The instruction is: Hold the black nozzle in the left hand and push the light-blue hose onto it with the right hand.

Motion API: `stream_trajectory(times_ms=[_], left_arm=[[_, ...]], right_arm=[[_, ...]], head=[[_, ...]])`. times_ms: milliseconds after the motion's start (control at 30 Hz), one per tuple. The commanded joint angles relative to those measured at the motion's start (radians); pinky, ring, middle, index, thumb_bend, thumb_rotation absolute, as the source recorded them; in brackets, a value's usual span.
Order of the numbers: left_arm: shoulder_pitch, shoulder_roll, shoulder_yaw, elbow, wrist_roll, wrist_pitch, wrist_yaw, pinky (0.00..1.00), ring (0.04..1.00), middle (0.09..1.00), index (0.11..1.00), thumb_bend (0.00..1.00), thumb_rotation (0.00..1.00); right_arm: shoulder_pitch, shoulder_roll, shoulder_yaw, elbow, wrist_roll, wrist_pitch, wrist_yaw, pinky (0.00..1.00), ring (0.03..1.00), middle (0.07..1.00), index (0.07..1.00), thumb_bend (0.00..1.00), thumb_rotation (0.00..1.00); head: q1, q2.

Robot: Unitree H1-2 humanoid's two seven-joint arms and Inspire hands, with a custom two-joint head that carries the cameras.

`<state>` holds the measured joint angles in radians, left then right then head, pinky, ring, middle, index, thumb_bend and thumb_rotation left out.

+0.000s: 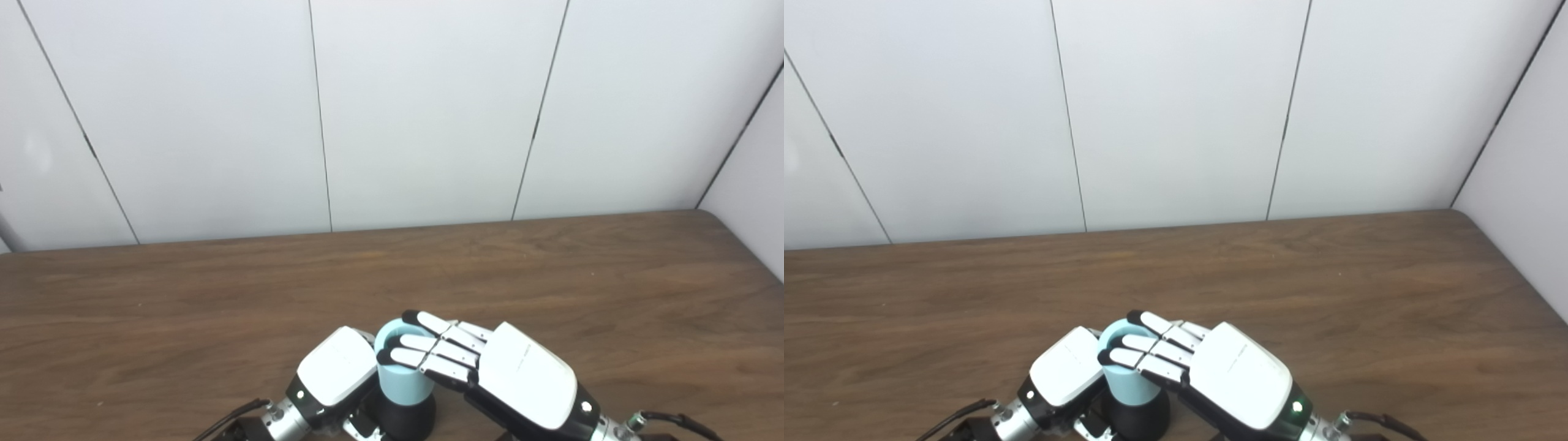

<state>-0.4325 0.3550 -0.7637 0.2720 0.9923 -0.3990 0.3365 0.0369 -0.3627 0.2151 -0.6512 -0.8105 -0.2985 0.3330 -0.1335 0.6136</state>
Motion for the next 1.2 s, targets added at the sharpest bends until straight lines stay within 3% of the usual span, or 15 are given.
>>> stream_trajectory(times_ms=[0,233,1167], left_arm=[[0.064,0.006,-0.055,0.054,0.049,-0.018,-0.095,0.33,0.413,0.486,0.493,0.5,0.0],[0.067,0.008,-0.052,0.045,0.045,-0.013,-0.105,0.33,0.412,0.492,0.49,0.5,0.0],[0.07,0.012,-0.053,0.036,0.047,-0.01,-0.112,0.33,0.409,0.485,0.495,0.5,0.0]], right_arm=[[0.043,-0.036,0.035,0.037,-0.022,-0.005,0.073,0.76,0.893,0.856,0.795,0.89,0.79],[0.053,-0.037,0.046,0.042,-0.026,-0.001,0.059,0.76,0.89,0.854,0.796,0.89,0.83],[0.071,-0.041,0.062,0.06,-0.033,-0.003,0.025,0.74,0.868,0.843,0.783,0.9,0.81]], head=[[0.0,0.001],[-0.001,0.005],[0.0,0.008]])
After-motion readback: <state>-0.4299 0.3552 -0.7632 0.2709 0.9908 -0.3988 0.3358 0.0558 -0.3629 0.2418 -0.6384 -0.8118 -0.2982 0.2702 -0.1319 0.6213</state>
